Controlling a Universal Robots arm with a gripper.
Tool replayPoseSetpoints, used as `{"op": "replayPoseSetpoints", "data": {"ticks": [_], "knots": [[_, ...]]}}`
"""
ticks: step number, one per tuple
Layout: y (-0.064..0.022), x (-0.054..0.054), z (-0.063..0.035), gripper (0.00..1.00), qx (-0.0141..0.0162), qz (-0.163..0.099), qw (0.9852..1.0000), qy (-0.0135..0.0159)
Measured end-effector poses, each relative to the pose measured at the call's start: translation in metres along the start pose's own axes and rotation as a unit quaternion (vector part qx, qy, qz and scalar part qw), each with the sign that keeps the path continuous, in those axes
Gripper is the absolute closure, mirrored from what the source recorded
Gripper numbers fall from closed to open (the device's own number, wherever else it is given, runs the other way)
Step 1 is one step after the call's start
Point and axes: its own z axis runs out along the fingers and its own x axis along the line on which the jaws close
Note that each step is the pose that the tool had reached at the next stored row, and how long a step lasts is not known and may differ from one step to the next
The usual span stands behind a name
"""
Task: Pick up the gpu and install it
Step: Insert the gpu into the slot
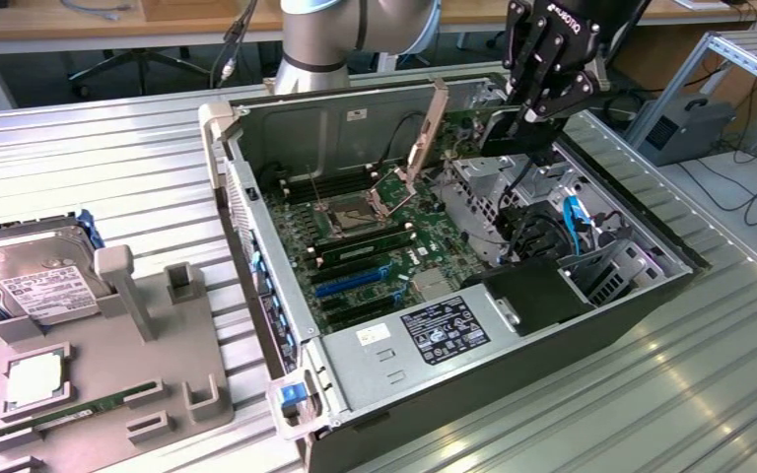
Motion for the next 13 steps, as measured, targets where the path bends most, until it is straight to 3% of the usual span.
{"op": "replayPoseSetpoints", "data": {"ticks": [13], "knots": [[0.0002,0.0000,0.0000,0.73,0.0000,0.000,1.0000,0.0000]]}}
